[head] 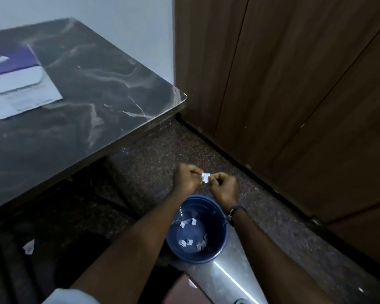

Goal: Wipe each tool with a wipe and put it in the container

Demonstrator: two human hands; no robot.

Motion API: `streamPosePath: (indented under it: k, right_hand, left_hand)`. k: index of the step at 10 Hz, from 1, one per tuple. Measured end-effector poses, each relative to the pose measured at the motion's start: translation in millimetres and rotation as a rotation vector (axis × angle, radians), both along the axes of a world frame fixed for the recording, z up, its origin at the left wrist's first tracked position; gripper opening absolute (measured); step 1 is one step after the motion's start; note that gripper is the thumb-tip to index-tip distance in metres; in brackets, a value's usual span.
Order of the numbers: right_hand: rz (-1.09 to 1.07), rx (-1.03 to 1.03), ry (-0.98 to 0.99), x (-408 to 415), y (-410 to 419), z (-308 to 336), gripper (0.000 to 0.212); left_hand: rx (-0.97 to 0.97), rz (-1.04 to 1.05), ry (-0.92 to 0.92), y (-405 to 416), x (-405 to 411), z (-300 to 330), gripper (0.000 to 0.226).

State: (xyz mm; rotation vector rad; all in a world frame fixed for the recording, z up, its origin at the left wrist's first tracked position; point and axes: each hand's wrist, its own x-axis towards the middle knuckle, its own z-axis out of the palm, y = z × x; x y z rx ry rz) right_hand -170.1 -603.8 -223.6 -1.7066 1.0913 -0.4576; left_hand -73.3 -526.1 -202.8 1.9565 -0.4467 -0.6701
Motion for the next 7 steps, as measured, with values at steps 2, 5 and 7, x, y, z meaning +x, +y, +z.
streamPosePath:
  k: [2, 5, 7]
  right_hand:
    - [0.106, 0.087, 0.136, -21, 17, -81, 0.023]
    - [0.173, 0.125, 0.262, -31, 23, -122, 0.019]
    - [0.282, 0.161, 0.439, -38, 24, -146, 0.024]
  left_hand:
    - [0.220, -0.011, 0.100, 20, -8, -88, 0.030]
    - [0.334, -0.075, 0.156, 24, -18, -135, 0.016]
    - [0.383, -0.076, 0.155, 33, -22, -151, 0.021]
